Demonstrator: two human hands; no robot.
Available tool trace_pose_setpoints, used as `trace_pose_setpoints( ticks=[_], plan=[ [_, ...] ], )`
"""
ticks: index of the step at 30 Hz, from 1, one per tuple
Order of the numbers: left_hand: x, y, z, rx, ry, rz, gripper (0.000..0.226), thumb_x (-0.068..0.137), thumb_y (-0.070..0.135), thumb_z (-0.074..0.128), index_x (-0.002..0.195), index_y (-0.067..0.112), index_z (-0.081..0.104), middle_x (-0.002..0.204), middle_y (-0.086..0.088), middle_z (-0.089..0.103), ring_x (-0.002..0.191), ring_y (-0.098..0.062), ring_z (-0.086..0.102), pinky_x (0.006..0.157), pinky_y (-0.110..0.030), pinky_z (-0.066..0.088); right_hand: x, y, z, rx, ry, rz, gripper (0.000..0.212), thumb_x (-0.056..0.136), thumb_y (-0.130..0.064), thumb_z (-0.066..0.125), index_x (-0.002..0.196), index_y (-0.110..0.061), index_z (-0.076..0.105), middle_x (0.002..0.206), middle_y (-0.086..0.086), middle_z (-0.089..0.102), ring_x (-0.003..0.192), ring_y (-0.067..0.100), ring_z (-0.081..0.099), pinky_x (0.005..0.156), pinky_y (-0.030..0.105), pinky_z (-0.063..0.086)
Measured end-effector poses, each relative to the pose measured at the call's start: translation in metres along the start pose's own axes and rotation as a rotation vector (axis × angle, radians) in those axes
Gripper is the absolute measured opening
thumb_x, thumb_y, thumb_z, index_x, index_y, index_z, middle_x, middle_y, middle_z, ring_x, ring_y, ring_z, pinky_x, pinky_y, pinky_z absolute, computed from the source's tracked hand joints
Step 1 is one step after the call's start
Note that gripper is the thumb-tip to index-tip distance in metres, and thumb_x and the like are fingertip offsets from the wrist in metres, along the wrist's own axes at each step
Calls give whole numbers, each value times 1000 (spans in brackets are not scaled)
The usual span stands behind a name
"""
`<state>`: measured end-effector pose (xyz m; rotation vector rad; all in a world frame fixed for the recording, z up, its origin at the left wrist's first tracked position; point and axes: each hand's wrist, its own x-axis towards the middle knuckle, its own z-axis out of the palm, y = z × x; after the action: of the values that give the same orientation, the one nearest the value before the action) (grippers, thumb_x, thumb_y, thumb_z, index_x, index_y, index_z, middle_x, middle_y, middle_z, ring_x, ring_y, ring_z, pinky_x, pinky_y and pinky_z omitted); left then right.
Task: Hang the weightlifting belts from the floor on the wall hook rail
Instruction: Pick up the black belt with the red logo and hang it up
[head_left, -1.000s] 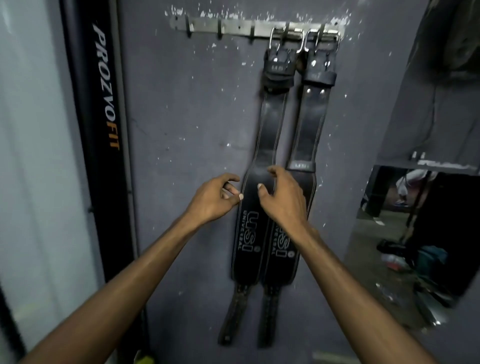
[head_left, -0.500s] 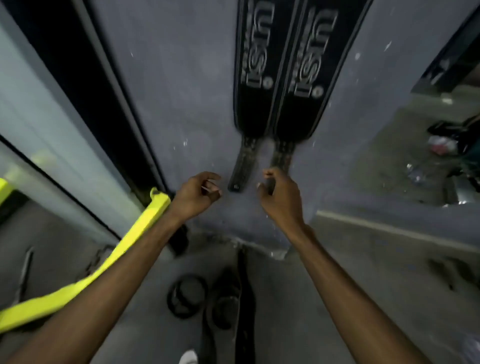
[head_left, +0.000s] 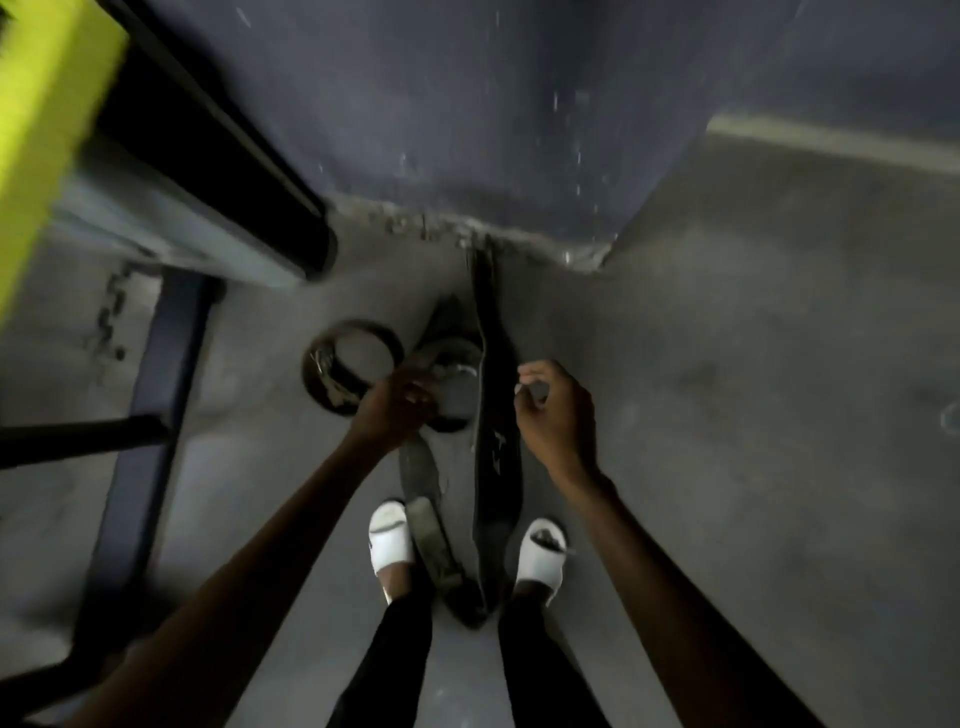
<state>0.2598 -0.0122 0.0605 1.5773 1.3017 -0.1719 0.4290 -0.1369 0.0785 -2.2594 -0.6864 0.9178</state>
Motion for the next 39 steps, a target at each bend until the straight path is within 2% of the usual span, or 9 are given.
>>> trace_pose_setpoints(
  ticks=[4,10,14,17,23,27,33,36,39],
  plan=[
    [54,-93,103,-24,-42,-155,36,83,14,77,116,3,67,91,-12,71,72,-14,64,61,-10,48,7,111,82,-7,-95,144,21,95,-16,61,115,-19,69,115,0,73,102,22,69,88,37,57],
    [111,-228,239,-29,-73,-325,44,83,25,77,123,14,60,100,-4,69,100,-21,69,84,-36,58,15,247,196,-30,-136,357,22,94,-13,62,114,-17,70,112,4,75,105,25,69,85,38,57],
    [127,-284,297,-5,-60,-394,64,80,29,80,135,12,51,114,-6,67,104,-23,65,87,-41,57,23,304,241,-25,-165,430,24,93,-12,60,114,-17,71,112,5,75,105,25,69,86,39,56],
    [133,-304,319,-4,-87,-365,50,84,16,77,130,6,58,117,-15,70,111,-28,67,87,-36,55,26,328,252,-37,-194,441,25,91,-11,62,114,-17,70,111,5,75,105,23,69,89,40,57],
    [105,-261,302,76,-51,-230,27,89,18,71,115,11,70,112,-9,74,102,-23,71,73,-22,44,34,327,212,15,-186,479,26,93,-7,63,118,-12,68,111,9,74,105,25,70,87,32,56],
    [87,-201,266,27,-26,-88,12,89,14,69,83,20,61,86,-1,67,83,-23,71,65,-21,44,40,296,166,-17,-127,445,44,90,-21,73,130,-13,58,127,10,63,113,26,64,82,29,52],
    [65,-101,190,-63,31,10,21,92,12,65,110,4,71,98,-3,68,91,-16,65,71,-21,50,61,221,90,44,-37,444,88,63,-56,83,134,-13,54,132,11,62,117,27,64,98,42,55],
    [48,-57,145,-156,35,88,27,88,16,66,112,4,71,101,-8,73,93,-24,70,72,-22,53,59,176,48,298,-152,469,65,69,-53,85,119,-13,71,104,0,75,91,13,72,72,16,58],
    [23,-15,96,-247,32,187,36,83,17,61,114,2,69,109,-22,73,101,-37,71,86,-46,58,45,132,14,496,-225,373,52,77,-45,84,119,-18,73,107,-2,78,103,16,74,93,29,58]
  ],
)
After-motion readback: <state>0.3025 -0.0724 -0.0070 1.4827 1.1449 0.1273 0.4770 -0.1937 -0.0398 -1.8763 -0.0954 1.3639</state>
